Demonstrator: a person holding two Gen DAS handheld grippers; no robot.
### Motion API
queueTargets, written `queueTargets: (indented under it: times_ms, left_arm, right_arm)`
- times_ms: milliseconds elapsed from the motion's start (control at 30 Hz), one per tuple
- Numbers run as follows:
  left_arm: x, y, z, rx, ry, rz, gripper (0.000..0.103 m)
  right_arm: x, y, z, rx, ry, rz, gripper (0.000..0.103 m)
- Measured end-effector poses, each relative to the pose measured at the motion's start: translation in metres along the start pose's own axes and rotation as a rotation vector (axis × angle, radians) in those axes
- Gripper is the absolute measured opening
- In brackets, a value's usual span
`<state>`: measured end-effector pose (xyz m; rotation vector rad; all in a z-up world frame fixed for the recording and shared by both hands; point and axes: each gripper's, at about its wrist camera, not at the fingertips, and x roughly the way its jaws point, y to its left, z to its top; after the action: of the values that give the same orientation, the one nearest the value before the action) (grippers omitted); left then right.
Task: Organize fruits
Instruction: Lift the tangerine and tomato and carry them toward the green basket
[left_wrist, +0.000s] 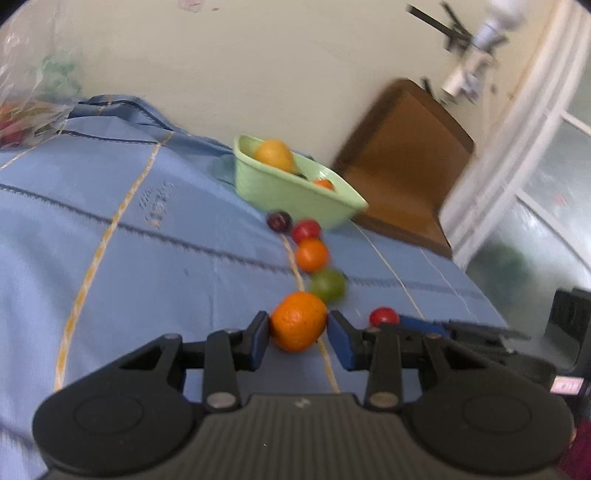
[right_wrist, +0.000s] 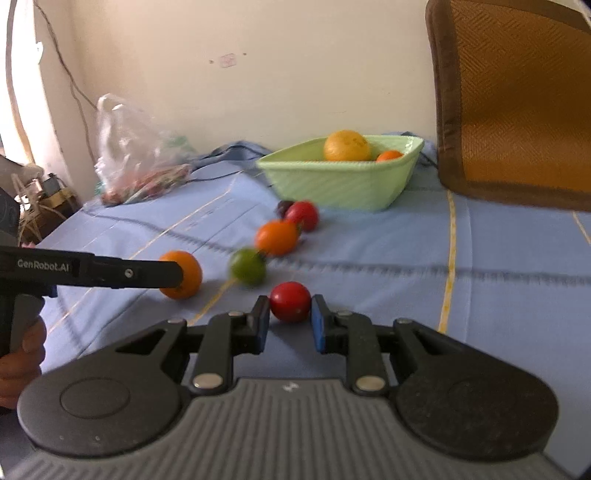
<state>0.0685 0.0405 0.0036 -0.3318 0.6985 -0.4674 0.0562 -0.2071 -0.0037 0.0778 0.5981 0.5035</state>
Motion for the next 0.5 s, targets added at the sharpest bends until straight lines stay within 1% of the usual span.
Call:
queueTargets:
  times_ms: [100,233,367,500]
  left_arm:
    - [-0.011,-0.015,-0.015,0.050,0.007,0.007,0.035]
    - [-0.021,-0.028,-0.029,0.092,0.005,-0.002,0.036]
    - [-0.022,-0.039,-0.038,0.147,-0.009,0.040,0.036]
    - [-0.019,-0.042,-0.039,0.166,-0.016,0.072,0.042]
  right_arm:
    - [-0.015,0.012,-0.014,0.011,0.006,0.020,0.027]
    - [-0.031,0.029,-0.027,-0.037,-0.010,-0.003,0.027]
    - [-0.036,0.039,-0.035,-0.074,-0.013,-0.015,0.027]
    - [-0.035,0.039,-0.035,-0.077,-0.016,-0.027,0.027]
